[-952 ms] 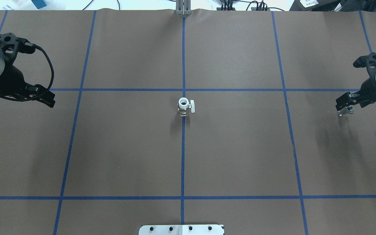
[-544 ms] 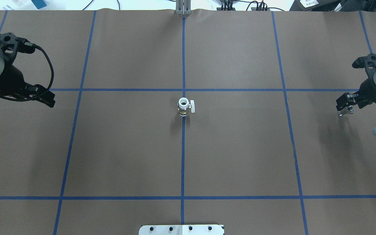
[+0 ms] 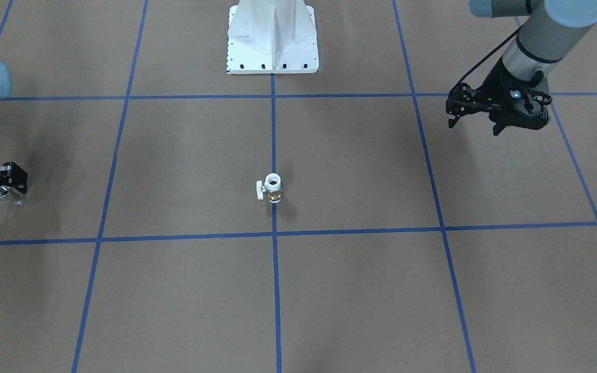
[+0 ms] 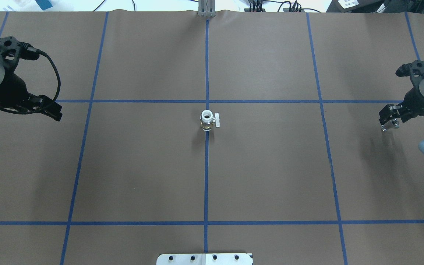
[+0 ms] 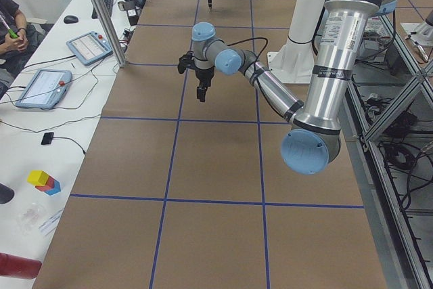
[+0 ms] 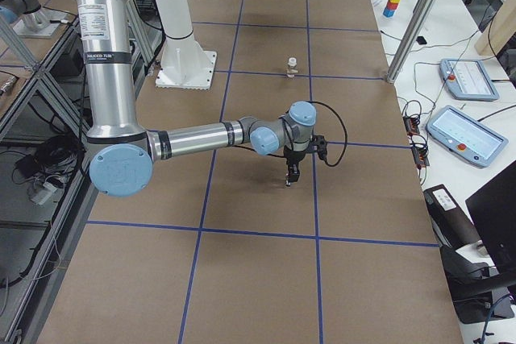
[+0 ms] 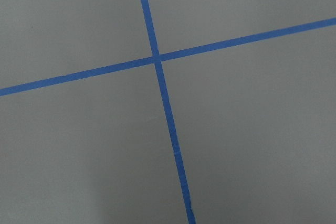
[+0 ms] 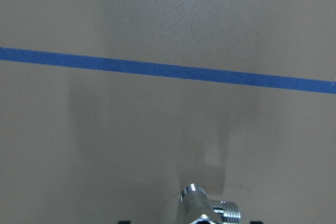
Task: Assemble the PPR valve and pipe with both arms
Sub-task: 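Lower the right gripper and grasp the chrome elbow fitting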
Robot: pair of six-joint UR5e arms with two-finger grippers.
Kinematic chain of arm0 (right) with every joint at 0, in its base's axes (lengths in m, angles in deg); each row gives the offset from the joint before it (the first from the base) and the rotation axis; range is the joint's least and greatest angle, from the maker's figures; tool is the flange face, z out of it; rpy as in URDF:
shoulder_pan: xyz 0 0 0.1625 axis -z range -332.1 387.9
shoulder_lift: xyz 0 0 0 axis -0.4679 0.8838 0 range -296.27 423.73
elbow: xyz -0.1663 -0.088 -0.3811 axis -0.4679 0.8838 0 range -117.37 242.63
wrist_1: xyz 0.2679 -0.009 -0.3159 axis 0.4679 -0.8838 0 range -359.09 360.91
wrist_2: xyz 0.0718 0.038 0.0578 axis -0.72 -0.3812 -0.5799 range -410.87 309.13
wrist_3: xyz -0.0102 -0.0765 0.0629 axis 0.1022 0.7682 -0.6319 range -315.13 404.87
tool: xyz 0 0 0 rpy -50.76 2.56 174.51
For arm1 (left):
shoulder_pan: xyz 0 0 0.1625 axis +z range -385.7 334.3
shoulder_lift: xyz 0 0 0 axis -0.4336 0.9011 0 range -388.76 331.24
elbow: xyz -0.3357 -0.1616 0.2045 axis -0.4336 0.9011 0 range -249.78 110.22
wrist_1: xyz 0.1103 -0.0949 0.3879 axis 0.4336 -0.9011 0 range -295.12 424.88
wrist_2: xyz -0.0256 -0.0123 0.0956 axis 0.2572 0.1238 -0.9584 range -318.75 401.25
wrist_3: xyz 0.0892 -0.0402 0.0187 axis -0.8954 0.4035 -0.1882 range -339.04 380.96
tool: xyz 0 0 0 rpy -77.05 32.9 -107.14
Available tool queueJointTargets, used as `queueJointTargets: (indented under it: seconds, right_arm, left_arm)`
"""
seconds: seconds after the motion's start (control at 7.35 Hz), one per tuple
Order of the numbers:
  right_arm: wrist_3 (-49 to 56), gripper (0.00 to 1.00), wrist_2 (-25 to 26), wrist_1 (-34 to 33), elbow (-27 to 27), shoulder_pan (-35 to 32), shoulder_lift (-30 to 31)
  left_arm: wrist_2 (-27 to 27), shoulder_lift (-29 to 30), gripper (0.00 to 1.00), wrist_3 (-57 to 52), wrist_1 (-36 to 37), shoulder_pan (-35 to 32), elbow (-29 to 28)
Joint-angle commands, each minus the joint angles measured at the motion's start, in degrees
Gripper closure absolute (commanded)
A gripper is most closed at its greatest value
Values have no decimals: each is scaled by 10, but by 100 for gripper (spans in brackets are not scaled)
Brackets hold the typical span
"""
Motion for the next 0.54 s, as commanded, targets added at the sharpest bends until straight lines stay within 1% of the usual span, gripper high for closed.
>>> queueJointTargets:
  seconds: [0.0,0.27,0.41]
  right_arm:
    - [-1,27,0,0,6,0,-1]
    - [-1,29,0,0,8,0,-1]
    - [-1,40,0,0,8,-1,-1]
  left_arm:
    - [0,0,1,0,0,0,0]
    - [0,0,1,0,0,0,0]
    - [0,0,1,0,0,0,0]
